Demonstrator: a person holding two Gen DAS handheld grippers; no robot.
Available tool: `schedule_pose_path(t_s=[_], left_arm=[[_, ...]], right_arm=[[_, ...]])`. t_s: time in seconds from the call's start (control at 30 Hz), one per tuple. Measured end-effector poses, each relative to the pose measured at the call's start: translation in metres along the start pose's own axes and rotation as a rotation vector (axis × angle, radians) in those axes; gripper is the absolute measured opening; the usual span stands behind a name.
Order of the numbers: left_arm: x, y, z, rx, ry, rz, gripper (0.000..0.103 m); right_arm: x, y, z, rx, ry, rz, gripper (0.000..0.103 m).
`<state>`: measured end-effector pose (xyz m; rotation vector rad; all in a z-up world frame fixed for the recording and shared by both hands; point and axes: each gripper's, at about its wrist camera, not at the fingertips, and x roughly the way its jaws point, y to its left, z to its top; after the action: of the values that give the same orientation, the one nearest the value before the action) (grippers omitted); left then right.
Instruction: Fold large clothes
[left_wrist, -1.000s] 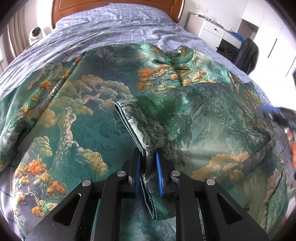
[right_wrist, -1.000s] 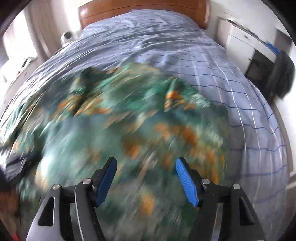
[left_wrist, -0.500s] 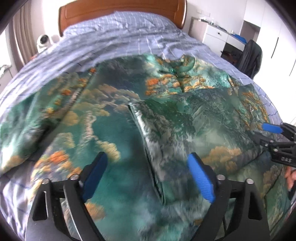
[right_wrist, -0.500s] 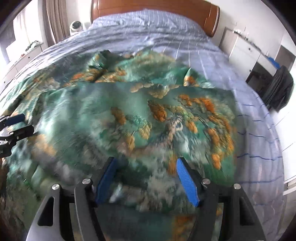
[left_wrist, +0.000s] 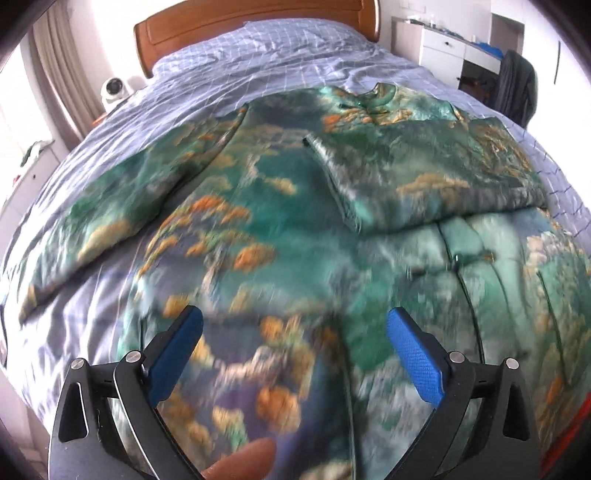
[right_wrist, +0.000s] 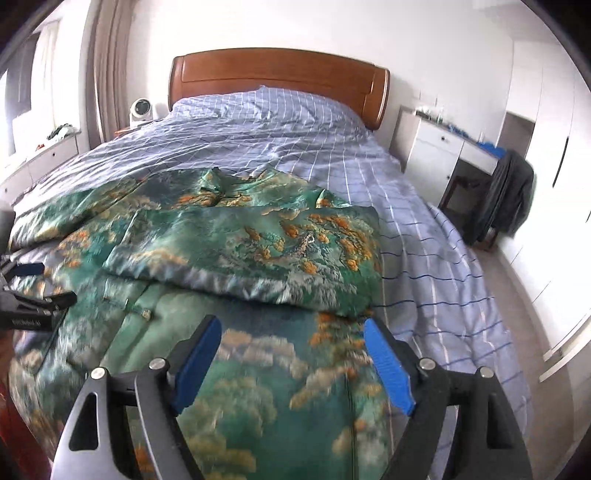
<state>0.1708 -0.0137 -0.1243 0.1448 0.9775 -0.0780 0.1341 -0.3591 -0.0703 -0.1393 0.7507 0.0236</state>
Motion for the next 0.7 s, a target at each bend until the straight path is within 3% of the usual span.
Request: schedule_pose_path(t_s=[0.17,0.23,0.3,0.37,0.5,0.7], left_arm=[[-0.01,0.022,-0.007,-0.065,-0.029,0.003,0.103],[-0.013,0.033,-0.008,-0.087,-0.052,0.06,0.103],[-0.012,0.044,-0.009,-0.114,-0.045,0.089,0.103],[-0.008,0.06,-0.007,-0.153,-0.015,0.067,0.103],[-0.003,0.106,0.003,-0.291,0.022,0.004,0.103],[-0.002,0.216,0.014,-0.578,-0.065,-0.032,0.103]], right_arm=[[-0.006,0.013,-0.017,-0.012,0.011,0.038,0.082],[-0.008,0.019,-0.023,-0.008,0.021,0.059,0.082],[-0.009,0.024,-0.027,-0.012,0.023,0.073,0.082],[-0.011,0.028,-0.03,-0.022,0.029,0.083,0.082],[-0.012,0.031,-0.031,-0.03,0.029,0.088,0.082],[-0.019,0.033,-0.029,-0.057,0.013,0.074,0.082]])
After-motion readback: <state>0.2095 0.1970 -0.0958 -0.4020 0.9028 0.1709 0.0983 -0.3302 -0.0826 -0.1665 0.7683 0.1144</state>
